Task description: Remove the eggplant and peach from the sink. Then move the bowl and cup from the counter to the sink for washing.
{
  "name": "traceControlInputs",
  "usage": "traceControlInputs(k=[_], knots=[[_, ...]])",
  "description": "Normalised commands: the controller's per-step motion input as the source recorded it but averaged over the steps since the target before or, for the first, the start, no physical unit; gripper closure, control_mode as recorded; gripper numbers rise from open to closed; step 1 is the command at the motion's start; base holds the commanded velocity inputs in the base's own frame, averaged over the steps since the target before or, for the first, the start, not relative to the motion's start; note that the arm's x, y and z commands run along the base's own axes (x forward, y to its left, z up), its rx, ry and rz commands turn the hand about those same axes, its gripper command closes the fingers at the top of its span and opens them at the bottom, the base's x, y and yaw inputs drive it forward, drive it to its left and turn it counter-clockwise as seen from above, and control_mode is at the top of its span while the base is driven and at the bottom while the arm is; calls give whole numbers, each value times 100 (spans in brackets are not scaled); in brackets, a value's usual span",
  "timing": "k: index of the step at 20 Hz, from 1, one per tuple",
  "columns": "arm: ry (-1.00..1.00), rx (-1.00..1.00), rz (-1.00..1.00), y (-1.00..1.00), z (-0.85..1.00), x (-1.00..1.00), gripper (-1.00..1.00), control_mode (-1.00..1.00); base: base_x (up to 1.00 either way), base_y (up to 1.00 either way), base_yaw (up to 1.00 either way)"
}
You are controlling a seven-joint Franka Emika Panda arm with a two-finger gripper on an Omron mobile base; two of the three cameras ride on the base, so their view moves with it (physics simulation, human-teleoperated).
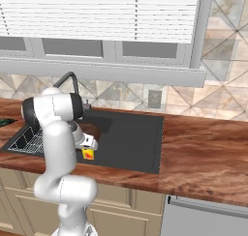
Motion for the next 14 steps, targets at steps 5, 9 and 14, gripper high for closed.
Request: traceControlInputs(k=[5, 9, 14], knots=[[-3, 4, -2, 0, -14, -7, 100, -100, 0, 0, 0], [-3, 4, -2, 0, -14, -5, 100, -100, 0, 0, 0], [-4, 3, -2, 1, -14, -8, 100, -100, 0, 0, 0]])
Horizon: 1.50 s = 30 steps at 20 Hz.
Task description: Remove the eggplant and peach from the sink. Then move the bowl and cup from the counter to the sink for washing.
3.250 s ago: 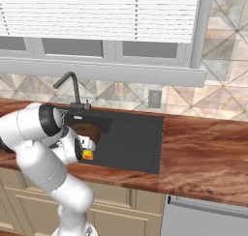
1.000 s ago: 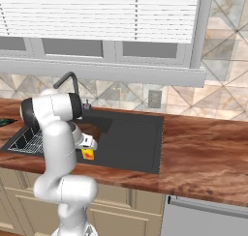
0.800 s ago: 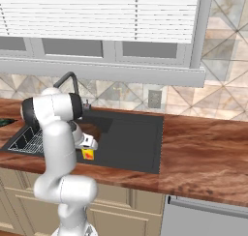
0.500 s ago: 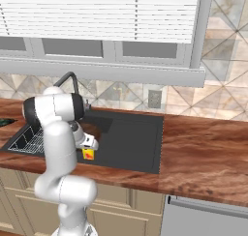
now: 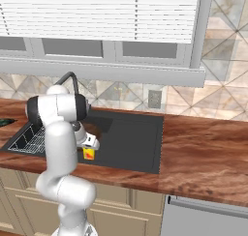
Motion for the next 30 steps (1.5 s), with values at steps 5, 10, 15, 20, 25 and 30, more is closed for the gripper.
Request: traceControlInputs(k=[5, 10, 15, 20, 25, 30], knots=[[-6, 3, -3, 5, -15, -15, 100, -100, 0, 0, 0], [-5, 3, -3, 6, -16, -16, 100, -100, 0, 0, 0], [-4, 3, -3, 7, -15, -16, 100, -100, 0, 0, 0], [-2, 1, -4, 18, -16, -11, 100, -100, 0, 0, 0], [0, 0, -5, 21, -15, -1, 100, -100, 0, 0, 0], [0, 0, -5, 22, -14, 0, 100, -100, 0, 0, 0]])
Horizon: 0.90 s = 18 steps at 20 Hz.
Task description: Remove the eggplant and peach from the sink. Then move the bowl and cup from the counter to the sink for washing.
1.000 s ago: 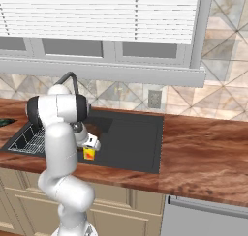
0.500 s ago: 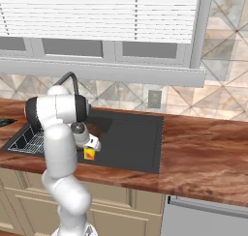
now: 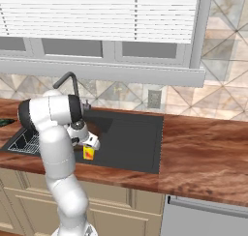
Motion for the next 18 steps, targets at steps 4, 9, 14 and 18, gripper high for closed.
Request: traceControlInputs(k=[4, 9, 14, 18], knots=[[0, 0, -5, 24, -14, -6, 100, -100, 0, 0, 0], [0, 0, -6, 19, -17, -18, 100, -100, 0, 0, 0], [0, 0, -7, 8, -20, -20, 100, -100, 0, 0, 0], [0, 0, -7, 5, -23, -19, 100, -100, 0, 0, 0]])
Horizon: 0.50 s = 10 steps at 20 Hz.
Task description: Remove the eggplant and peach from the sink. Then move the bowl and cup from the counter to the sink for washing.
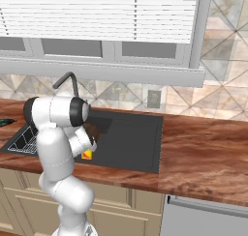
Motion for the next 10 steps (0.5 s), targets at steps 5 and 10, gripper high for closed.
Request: traceControlInputs(k=[5, 10], knots=[[0, 0, -8, 5, -19, -16, 100, -100, 0, 0, 0], [0, 0, -7, 5, -17, -20, 100, -100, 0, 0, 0]])
